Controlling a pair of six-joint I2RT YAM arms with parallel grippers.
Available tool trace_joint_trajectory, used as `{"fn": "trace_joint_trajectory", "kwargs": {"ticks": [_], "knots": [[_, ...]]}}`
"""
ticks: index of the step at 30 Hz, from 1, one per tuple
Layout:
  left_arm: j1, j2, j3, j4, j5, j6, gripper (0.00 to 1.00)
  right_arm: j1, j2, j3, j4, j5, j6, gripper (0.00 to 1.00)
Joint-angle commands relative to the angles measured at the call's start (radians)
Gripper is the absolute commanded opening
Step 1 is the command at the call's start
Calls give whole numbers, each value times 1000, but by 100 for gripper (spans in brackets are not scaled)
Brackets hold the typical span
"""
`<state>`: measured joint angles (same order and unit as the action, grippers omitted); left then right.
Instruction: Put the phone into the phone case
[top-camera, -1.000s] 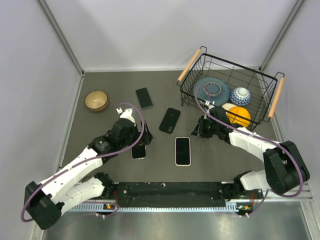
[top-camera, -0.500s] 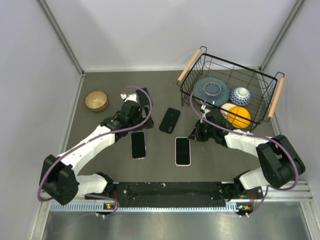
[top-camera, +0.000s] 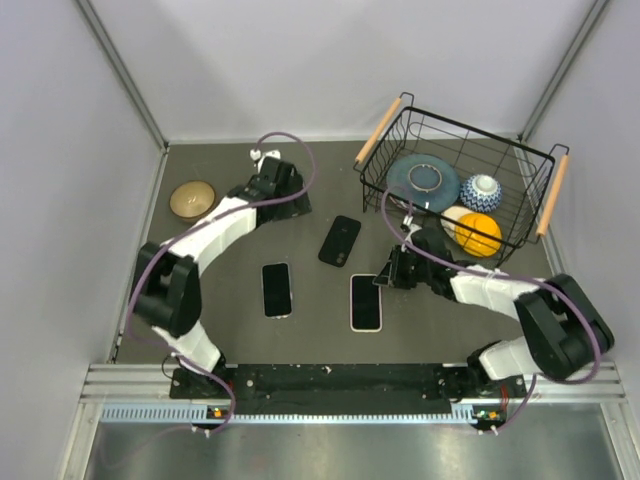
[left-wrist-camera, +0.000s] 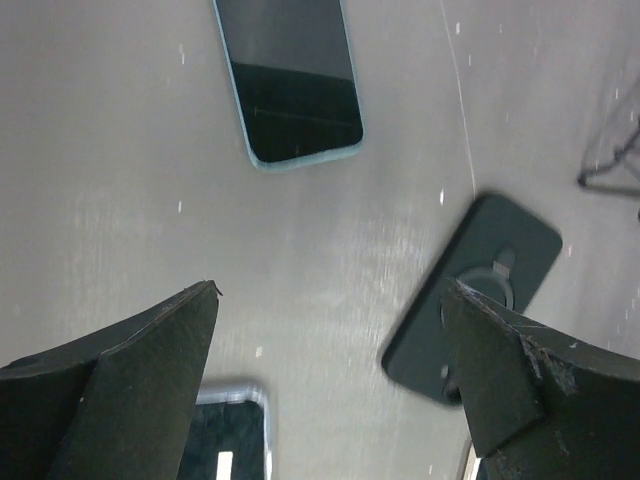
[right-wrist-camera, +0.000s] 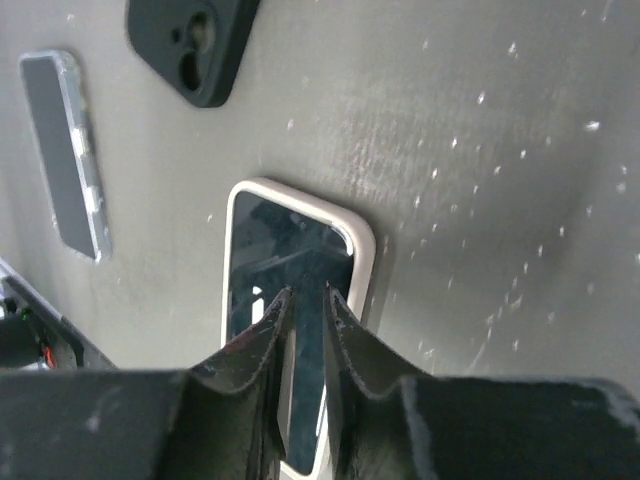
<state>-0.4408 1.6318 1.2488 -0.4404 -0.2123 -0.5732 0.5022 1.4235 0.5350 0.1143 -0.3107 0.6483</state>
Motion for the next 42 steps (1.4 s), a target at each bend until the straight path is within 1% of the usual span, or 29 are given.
{"fn": "trace_joint_trajectory", "kwargs": {"ticks": [1, 2, 3, 4, 5, 6, 7, 8, 9, 13, 16, 22, 25, 26, 29, 32, 33, 34, 36, 38, 40, 42], "knots": [[42, 157, 171, -33, -47, 10, 98, 16, -208, 5, -82, 16, -6, 32], [48, 187, 202, -43, -53, 9, 98, 18, -247, 6, -102, 21, -12, 39], [56, 244, 257, -58, -62, 15, 98, 18, -337, 10, -148, 27, -18, 44], [56, 272, 286, -69, -71, 18, 98, 19, -374, 19, -169, 45, -21, 51], [57, 299, 316, -79, -84, 21, 98, 22, -417, 23, -188, 53, -36, 55], [62, 351, 371, -108, -111, 27, 98, 22, -476, 29, -233, 56, -36, 64], [63, 377, 397, -122, -119, 27, 98, 22, -506, 43, -248, 73, -44, 78], [68, 401, 423, -138, -125, 27, 98, 22, -527, 51, -261, 77, -52, 82], [79, 442, 460, -149, -128, 23, 98, 22, -544, 57, -278, 76, -55, 83], [97, 520, 515, -153, -75, 30, 98, 24, -609, 76, -315, 70, -55, 84], [99, 572, 557, -153, -55, 56, 98, 24, -626, 77, -314, 74, -52, 85], [99, 632, 601, -187, -50, 68, 98, 22, -603, 91, -308, 70, -62, 86], [100, 645, 606, -193, -36, 75, 95, 24, -595, 91, -303, 65, -62, 86], [100, 648, 606, -195, -29, 78, 91, 24, -594, 92, -301, 65, -65, 86], [100, 648, 592, -202, -18, 88, 86, 24, -595, 89, -301, 68, -67, 86], [100, 631, 565, -202, 7, 105, 74, 24, -601, 80, -301, 70, -64, 86], [100, 625, 557, -208, 10, 107, 63, 22, -603, 76, -301, 73, -64, 86], [100, 617, 549, -210, 10, 110, 58, 24, -603, 74, -301, 73, -61, 86], [100, 588, 519, -208, 11, 125, 51, 24, -606, 71, -297, 71, -55, 86], [100, 544, 479, -210, 22, 139, 49, 22, -610, 65, -294, 62, -46, 86], [102, 508, 433, -210, 46, 145, 39, 22, -615, 54, -278, 58, -30, 86], [99, 447, 391, -202, 60, 150, 33, 24, -620, 40, -269, 53, -21, 87]]}}
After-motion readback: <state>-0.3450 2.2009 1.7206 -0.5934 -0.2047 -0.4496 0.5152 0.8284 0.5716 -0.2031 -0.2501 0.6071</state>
